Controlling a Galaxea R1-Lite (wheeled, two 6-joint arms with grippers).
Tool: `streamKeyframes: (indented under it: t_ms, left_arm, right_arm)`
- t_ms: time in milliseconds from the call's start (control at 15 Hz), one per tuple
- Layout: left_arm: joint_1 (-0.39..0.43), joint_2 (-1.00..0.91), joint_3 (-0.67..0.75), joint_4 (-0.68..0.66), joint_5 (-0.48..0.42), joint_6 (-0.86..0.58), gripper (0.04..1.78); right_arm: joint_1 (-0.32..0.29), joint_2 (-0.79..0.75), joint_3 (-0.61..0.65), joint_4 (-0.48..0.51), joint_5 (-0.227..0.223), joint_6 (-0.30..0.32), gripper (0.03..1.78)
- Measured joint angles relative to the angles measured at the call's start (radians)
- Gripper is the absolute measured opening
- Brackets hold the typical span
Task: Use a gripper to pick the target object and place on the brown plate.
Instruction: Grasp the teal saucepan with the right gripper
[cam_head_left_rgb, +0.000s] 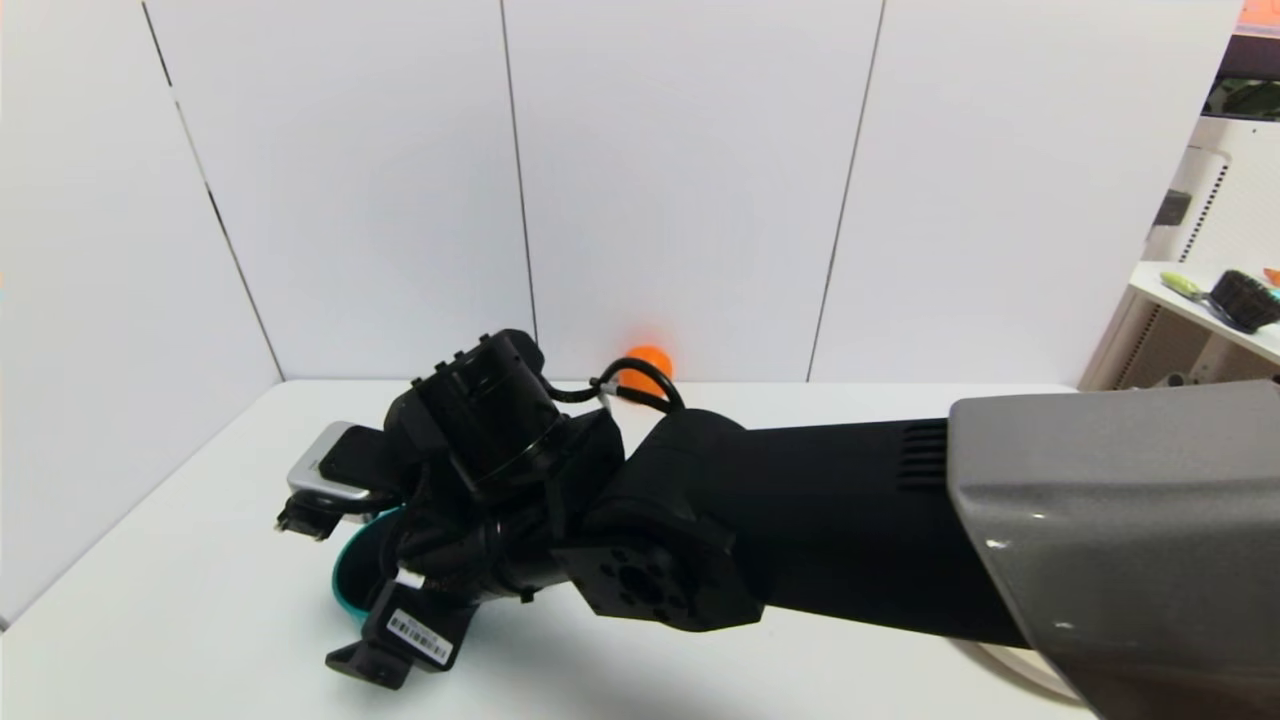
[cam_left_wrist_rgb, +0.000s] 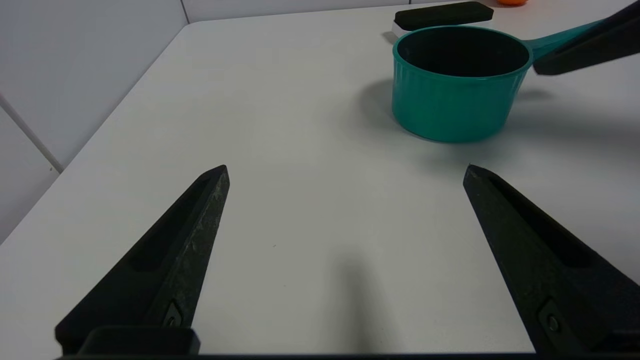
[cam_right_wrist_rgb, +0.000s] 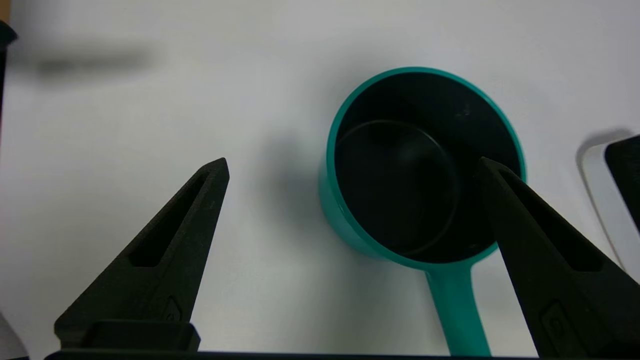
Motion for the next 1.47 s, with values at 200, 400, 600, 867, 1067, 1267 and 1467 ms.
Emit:
streamKeyframes:
  t_ms: [200, 400, 600, 867, 1067, 1267, 1467]
  left_arm:
    - [0.0, 0.0, 0.0, 0.0, 0.0, 0.0, 1.69]
    - [0.0, 0.0, 0.0, 0.0, 0.0, 0.0, 1.69]
    - [0.0, 0.0, 0.0, 0.0, 0.0, 0.0, 1.69]
    - [0.0, 0.0, 0.0, 0.0, 0.0, 0.0, 1.69]
    - [0.0, 0.0, 0.0, 0.0, 0.0, 0.0, 1.69]
    - [0.0, 0.0, 0.0, 0.0, 0.0, 0.0, 1.69]
    - [0.0, 0.0, 0.0, 0.0, 0.0, 0.0, 1.69]
  right_arm:
    - [0.001, 0.053, -0.026, -0.002, 0.0, -0.016, 1.69]
    - [-0.002, 0.104, -0.05, -0.004, 0.0, -0.022, 1.69]
    - [-0.002, 0.144, -0.074, -0.005, -0.001, -0.024, 1.69]
    - [-0.002, 0.169, -0.08, -0.004, -0.002, -0.027, 1.69]
    - [-0.004, 0.167, -0.076, 0.005, -0.003, -0.045, 1.28]
    - [-0.01, 0.156, -0.062, 0.009, -0.007, -0.057, 0.89]
    - [-0.011, 0.136, -0.028, 0.001, -0.007, -0.059, 0.13]
